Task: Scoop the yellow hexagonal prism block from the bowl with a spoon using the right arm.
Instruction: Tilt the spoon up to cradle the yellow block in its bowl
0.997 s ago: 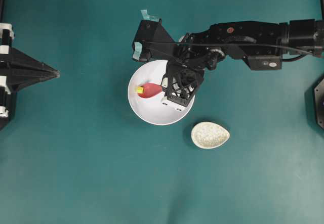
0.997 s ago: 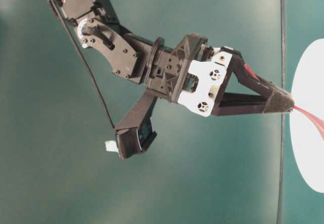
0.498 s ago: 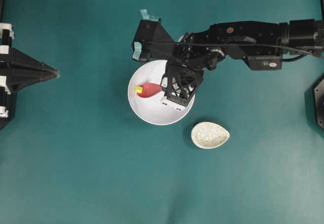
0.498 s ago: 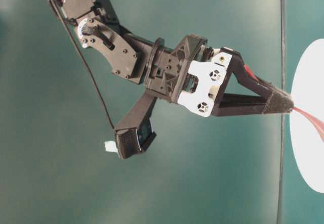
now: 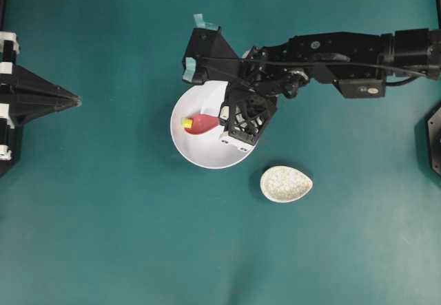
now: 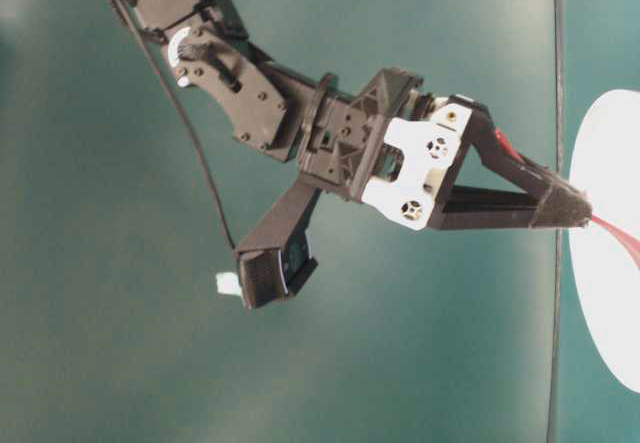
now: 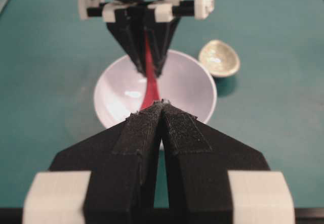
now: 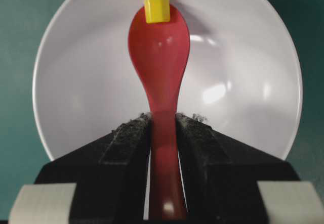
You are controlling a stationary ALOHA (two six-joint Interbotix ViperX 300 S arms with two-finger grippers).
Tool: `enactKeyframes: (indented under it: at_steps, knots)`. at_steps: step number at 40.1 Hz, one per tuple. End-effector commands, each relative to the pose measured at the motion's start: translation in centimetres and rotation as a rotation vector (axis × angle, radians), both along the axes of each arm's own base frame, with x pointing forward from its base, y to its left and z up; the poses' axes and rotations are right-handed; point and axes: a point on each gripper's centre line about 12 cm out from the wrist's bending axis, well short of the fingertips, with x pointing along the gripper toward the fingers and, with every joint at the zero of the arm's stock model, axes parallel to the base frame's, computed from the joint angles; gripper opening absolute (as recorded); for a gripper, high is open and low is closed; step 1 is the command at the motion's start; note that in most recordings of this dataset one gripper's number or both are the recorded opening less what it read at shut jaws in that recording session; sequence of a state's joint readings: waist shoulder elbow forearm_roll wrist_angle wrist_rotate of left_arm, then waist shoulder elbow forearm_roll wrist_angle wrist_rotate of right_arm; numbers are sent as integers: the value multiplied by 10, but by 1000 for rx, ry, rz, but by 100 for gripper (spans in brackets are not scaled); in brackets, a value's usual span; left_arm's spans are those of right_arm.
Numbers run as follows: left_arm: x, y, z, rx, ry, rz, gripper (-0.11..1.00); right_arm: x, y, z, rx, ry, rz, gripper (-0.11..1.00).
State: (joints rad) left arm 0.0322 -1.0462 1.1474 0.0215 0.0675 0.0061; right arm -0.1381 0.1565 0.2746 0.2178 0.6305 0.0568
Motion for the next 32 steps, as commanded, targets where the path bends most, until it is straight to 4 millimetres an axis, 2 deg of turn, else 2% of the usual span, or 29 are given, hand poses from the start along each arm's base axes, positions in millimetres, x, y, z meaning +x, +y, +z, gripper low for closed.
enactKeyframes:
  at_steps: [1,32]
  knots:
    - [2,1,12,3,-31,3,0,-3,0,20,-16,-67,0,24]
    - [2,1,12,4,-27,3,0,-35,8,17,-57,-240,-38,24]
